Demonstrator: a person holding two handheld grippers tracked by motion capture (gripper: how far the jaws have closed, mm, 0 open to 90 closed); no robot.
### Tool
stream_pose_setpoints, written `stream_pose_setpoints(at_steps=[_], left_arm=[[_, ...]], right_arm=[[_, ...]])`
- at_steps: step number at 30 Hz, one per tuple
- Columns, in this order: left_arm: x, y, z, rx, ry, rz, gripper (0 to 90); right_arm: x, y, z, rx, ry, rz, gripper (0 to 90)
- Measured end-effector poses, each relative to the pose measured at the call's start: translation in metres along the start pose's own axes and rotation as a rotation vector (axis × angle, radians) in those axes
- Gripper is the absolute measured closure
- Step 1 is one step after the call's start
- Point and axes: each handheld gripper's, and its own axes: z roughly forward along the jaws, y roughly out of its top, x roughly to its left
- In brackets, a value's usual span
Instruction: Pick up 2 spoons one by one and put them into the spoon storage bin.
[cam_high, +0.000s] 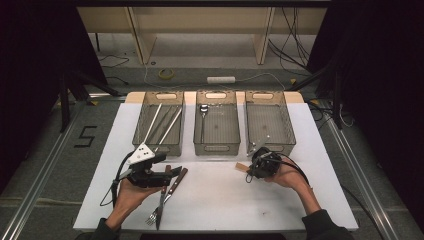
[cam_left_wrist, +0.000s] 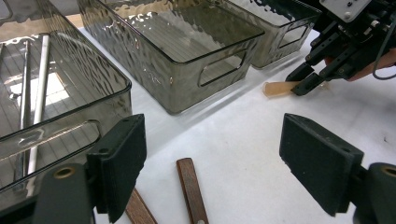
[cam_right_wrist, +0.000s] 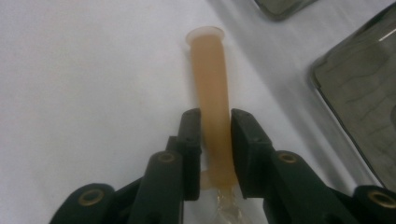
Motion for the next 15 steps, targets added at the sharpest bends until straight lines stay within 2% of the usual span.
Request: stream_pose_setpoints(at_steps=[5,11,15], left_arm=[[0.0,0.0,0.0,0.0,-0.001,0.002,22.6],[0.0,0.0,0.0,0.0,0.001,0.005,22.6],[0.0,0.0,0.0,0.0,0.001,0.004,22.6]], right_arm=[[0.002,0.001,0.0,0.007,-0.012,-0.011,77.5],[0.006,0.002,-0.004,0.022,-0.036,-0.054,78.3],[0.007,0.002,-0.013,-0.013,-0.03,-0.043,78.4]])
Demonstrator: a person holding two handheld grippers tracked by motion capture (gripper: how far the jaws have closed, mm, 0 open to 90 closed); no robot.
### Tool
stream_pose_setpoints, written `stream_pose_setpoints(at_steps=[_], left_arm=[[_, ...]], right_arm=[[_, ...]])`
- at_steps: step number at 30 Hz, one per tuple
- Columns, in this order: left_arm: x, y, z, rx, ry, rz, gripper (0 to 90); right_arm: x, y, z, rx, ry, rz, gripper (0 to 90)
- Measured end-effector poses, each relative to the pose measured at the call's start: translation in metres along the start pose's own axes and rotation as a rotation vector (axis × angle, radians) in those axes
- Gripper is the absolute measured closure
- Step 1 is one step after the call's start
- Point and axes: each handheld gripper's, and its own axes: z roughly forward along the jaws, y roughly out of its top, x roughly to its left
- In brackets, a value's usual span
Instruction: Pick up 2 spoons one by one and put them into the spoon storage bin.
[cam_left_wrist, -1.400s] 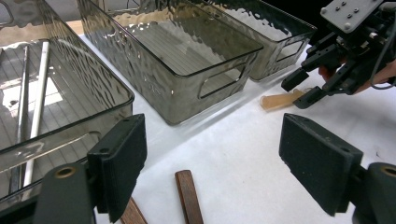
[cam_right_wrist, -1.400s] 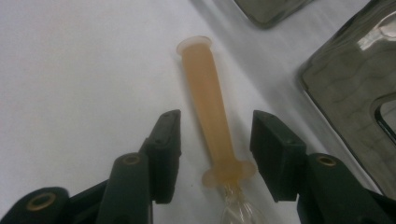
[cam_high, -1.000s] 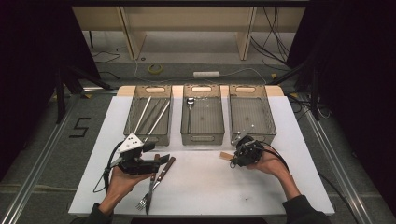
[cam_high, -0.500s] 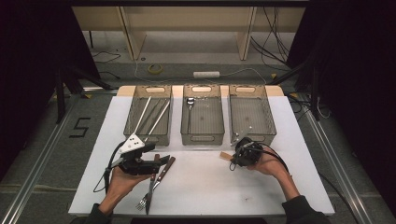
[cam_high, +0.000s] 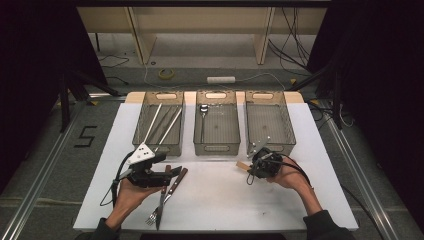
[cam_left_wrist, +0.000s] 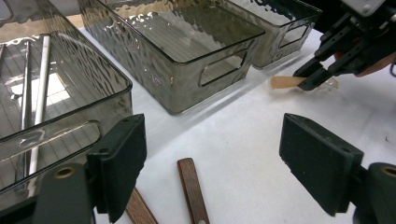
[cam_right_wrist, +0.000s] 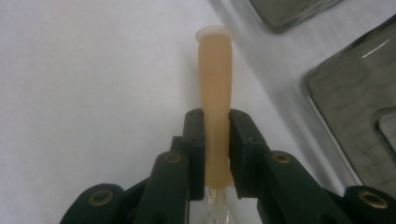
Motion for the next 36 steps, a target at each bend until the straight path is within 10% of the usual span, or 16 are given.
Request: stream_pose_setpoints(at_steps=[21,36], left_arm=[[0.002,0.0,-0.001,-0.014,0.012,-0.011,22.4],[0.005,0.0,-0.002,0.0,0.045,-0.026,22.5]], right_arm=[[-0.005,0.005,-0.034,-0.261,0.088,0.127,78.7],[-0.013,0.045,-0.051,-0.413,0.078,0.168,78.7]])
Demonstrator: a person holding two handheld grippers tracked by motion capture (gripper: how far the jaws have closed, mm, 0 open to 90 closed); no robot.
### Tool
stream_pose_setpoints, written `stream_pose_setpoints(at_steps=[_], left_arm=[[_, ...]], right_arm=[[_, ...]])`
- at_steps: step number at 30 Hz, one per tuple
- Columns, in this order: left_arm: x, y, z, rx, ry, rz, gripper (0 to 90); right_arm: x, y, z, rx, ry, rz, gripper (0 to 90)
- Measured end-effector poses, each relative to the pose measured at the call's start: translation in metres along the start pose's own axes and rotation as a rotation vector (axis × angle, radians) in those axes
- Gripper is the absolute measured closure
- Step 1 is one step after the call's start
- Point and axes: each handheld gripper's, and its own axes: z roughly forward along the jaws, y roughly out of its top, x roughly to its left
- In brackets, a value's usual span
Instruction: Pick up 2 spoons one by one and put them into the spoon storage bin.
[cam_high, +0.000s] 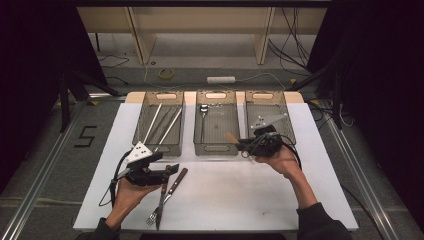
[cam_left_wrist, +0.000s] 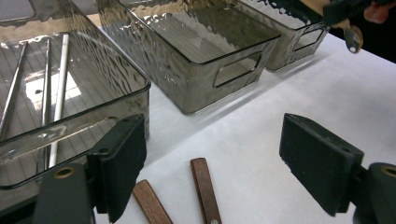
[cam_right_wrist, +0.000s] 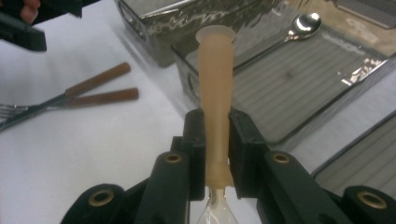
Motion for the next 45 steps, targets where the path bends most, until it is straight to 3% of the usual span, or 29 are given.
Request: stream_pose_setpoints(at_steps=[7,19,36,45], left_arm=[[0.0,0.0,0.0,0.001,0.004,0.006,22.6],[0.001,0.0,0.001,0.006,-0.009,0.009,23.3],[0.001,0.001,0.001,-0.008,-0.027,0.017,22.6],[0.0,0.001,0.0,-0.019,-0.029,0.022,22.5]], right_arm=[[-0.008,0.025,0.011,0.001,-0.032,0.016,78.7],[-0.022,0.052,0.032,0.008,-0.098,0.034,78.5],[-0.035,0.075,0.064,0.018,-0.149,0.071,78.4],[-0.04,0.075,0.077,0.039,-0.176,0.089,78.2]])
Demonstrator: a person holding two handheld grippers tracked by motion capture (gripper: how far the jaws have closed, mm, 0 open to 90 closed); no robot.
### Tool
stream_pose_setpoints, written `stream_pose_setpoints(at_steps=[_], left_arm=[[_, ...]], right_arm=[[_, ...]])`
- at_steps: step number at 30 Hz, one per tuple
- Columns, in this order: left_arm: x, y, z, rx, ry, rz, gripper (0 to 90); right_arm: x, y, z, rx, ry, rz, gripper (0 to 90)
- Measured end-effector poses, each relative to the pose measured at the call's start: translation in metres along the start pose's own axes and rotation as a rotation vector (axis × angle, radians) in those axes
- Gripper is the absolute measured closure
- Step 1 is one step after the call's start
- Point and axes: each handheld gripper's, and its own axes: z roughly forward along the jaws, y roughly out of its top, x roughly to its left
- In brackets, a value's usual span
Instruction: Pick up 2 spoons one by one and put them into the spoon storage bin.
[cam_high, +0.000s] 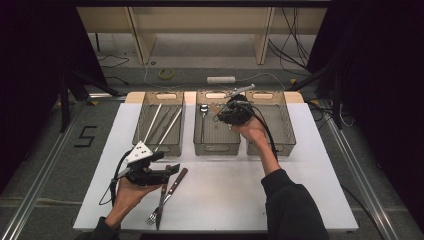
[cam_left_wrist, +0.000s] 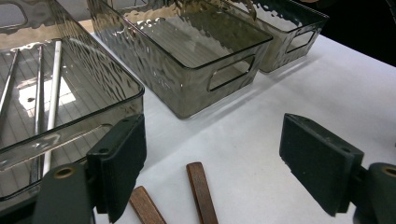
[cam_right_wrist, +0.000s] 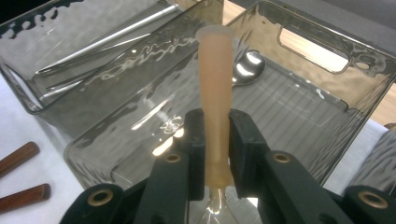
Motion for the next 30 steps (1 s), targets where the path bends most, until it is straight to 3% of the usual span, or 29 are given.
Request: stream_pose_setpoints(at_steps=[20,25,30], left_arm=[[-0.001,0.0,0.001,0.001,-0.005,0.005,22.6],[-0.001,0.0,0.001,0.001,-0.007,0.007,22.6],[-0.001,0.0,0.001,0.003,-0.007,0.011,22.6]], right_arm=[[-0.001,-0.005,0.023,0.038,-0.014,0.044,77.1],[0.0,-0.006,0.024,0.026,0.016,0.079,65.3],[-0.002,-0.006,0.016,0.016,0.018,0.083,60.3]])
